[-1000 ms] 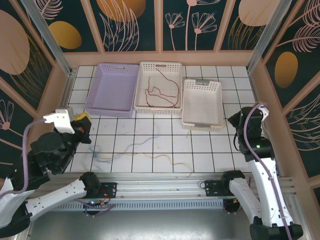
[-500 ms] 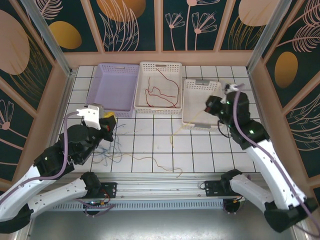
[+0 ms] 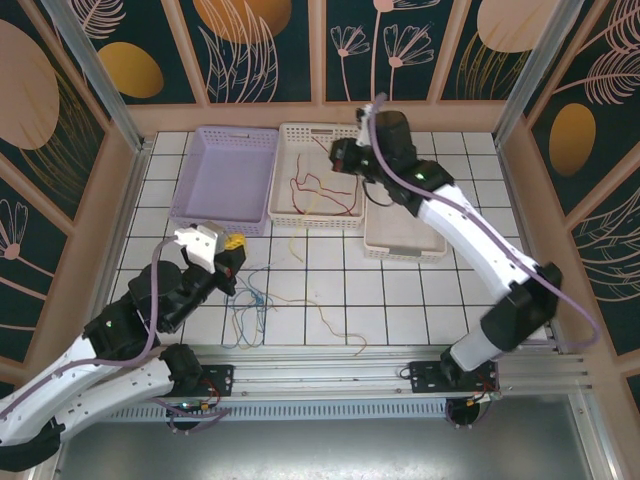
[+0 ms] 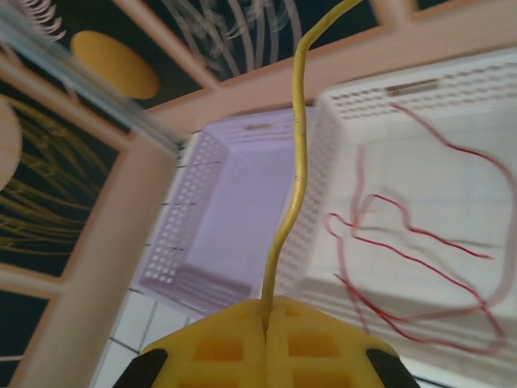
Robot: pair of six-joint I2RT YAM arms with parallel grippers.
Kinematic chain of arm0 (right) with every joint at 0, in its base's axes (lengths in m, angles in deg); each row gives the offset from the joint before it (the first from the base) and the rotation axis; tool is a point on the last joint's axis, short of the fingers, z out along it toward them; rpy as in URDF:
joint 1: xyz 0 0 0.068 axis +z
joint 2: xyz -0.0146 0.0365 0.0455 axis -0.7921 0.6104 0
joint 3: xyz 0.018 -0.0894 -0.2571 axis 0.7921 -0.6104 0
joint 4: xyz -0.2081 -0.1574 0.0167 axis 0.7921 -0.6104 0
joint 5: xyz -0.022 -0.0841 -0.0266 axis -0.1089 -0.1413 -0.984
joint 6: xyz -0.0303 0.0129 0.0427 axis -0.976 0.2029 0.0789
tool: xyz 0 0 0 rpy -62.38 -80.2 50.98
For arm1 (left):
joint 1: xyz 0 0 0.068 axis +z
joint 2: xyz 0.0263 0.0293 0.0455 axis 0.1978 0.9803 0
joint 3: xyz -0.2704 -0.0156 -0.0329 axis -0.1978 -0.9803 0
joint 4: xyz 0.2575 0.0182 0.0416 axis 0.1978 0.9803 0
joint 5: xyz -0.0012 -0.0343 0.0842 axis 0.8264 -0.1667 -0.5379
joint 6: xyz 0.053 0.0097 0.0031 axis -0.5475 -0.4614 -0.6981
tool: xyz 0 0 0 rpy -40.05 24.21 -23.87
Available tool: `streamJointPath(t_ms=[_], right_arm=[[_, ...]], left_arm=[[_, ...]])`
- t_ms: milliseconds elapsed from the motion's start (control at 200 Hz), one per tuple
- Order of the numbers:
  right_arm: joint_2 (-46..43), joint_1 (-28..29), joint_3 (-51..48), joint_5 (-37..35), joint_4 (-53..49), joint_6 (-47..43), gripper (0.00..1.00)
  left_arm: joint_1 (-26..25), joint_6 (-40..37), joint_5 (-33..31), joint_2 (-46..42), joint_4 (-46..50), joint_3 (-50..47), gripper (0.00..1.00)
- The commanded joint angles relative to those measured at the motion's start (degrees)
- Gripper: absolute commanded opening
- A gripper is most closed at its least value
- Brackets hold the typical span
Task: Untangle the cables
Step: Place the cable in the container.
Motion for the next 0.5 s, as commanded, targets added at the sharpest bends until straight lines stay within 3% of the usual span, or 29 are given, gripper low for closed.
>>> streamJointPath(t_ms=[0, 155, 365, 420, 495], right_arm=[[8.43, 1.66, 10.02, 5.8, 0.32, -1.74, 0.0], [23.7, 2.6, 27.14, 12.94, -2.34, -0.61, 0.0], [49.42, 3.3, 64.48, 24.94, -8.02, 5.67, 0.0], [52.67, 3.25, 66.54, 27.08, -4.7, 8.48, 0.0], [52.52, 3.59, 61.19, 30.53, 3.38, 10.48, 0.0]], left_arm=[[0.27, -3.35, 1.36, -1.2, -4.67, -2.75, 0.0], [0.39, -3.45, 1.59, -1.49, -7.58, -5.28, 0.0], [0.41, -2.75, 1.1, -3.13, -8.06, -7.34, 0.0], [0.45, -2.49, 0.93, -3.83, -8.2, -7.74, 0.0], [0.53, -2.33, 0.54, -4.57, -8.2, -8.31, 0.0]])
